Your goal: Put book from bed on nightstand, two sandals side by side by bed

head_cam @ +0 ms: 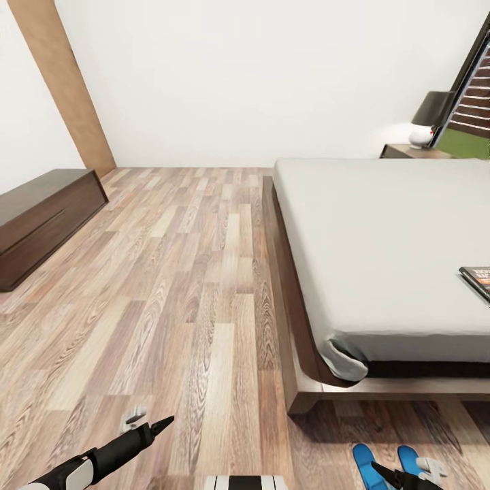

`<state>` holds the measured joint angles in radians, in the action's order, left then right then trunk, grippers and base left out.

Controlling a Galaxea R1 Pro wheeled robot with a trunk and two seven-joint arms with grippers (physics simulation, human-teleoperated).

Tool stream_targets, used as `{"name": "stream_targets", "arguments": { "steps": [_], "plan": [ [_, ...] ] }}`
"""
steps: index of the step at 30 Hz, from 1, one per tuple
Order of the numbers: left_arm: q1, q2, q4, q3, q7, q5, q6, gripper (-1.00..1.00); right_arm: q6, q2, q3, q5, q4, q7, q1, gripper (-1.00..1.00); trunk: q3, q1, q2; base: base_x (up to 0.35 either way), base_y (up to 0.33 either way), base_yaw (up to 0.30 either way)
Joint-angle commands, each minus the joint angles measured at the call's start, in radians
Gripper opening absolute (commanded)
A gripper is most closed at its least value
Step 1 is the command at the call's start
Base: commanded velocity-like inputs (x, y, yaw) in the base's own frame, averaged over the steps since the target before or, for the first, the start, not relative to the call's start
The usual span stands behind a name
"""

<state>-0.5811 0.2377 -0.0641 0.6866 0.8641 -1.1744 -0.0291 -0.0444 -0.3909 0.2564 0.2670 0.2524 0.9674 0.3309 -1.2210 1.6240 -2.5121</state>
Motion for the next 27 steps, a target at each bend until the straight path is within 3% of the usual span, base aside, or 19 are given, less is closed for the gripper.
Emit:
{"name": "stream_targets", "arguments": {
  "steps": [1, 27],
  "plan": [
    [0.0, 0.0, 0.0, 0.009, 0.003, -0.01, -0.003, 1.0, -0.005, 0.0, -0.001, 0.007, -0.001, 0.004, 0.0, 1.0, 0.003, -0.001, 0.0, 0.0, 0.0, 0.0],
    [0.0, 0.002, 0.001, 0.011, 0.003, -0.01, -0.002, 1.0, -0.005, 0.0, 0.0, 0.007, -0.001, 0.004, 0.0, 1.0, 0.104, -0.012, 0.006, 0.0, 0.0, 0.0]
  ]
}}
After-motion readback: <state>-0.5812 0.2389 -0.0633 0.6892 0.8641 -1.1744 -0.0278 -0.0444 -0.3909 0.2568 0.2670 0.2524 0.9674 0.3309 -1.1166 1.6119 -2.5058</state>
